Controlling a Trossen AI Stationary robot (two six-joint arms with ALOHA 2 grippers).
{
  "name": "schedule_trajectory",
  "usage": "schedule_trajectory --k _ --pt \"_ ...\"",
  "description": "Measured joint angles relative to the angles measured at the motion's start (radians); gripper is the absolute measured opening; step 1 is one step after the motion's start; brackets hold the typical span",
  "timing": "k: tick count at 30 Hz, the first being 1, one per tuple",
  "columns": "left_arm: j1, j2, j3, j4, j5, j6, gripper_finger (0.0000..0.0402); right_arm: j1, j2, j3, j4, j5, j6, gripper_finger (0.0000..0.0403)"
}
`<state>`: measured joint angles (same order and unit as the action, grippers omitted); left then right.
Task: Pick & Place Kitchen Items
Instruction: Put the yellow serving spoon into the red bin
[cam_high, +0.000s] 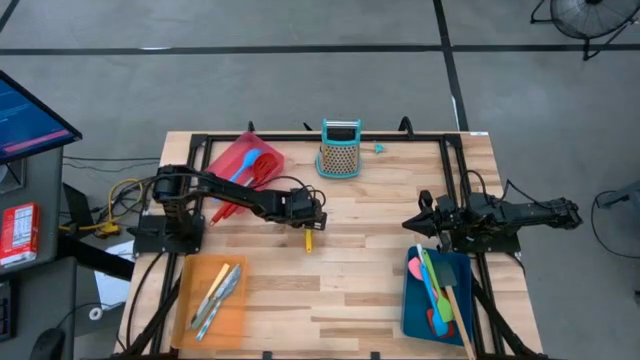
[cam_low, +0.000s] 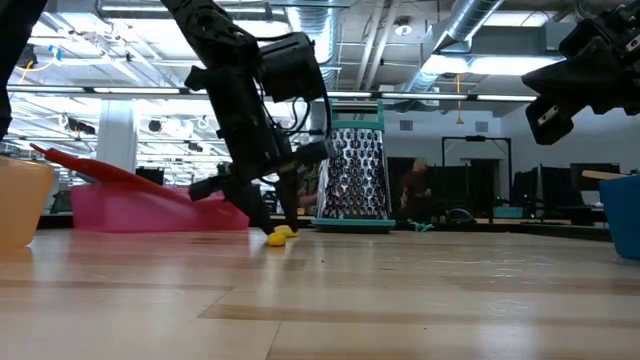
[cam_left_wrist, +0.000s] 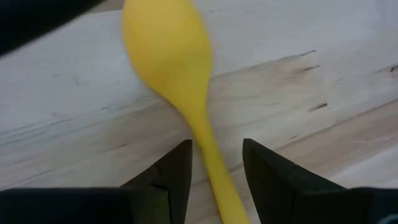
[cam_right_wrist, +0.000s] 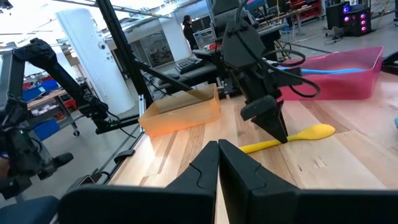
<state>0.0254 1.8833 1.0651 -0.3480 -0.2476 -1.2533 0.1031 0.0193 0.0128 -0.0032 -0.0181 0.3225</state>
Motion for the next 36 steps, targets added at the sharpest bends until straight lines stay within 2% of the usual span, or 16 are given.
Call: schedule_trajectory --k 8,12,21,29,36 --pt "0.004 -0.013 0.000 -0.009 0.003 0.000 0.0134 0.000 0.000 0.000 0.000 0.000 0.000 0.0010" --pt "0.011 -0.014 -0.001 -0.020 0.040 -0.001 0.0128 0.000 0.000 0.000 0.000 0.000 0.000 0.0010" --pt "0.009 -0.004 0.001 -0.032 0.055 0.000 0.0077 0.000 0.000 0.000 0.000 0.000 0.000 0.0010" --pt "0.007 -0.025 0.001 -0.092 0.099 -0.003 0.0015 0.000 0.000 0.000 0.000 0.000 0.000 0.0010" --pt "0.005 -0.100 -0.004 -0.275 0.106 -0.006 0.0002 0.000 0.000 0.000 0.000 0.000 0.000 0.0010"
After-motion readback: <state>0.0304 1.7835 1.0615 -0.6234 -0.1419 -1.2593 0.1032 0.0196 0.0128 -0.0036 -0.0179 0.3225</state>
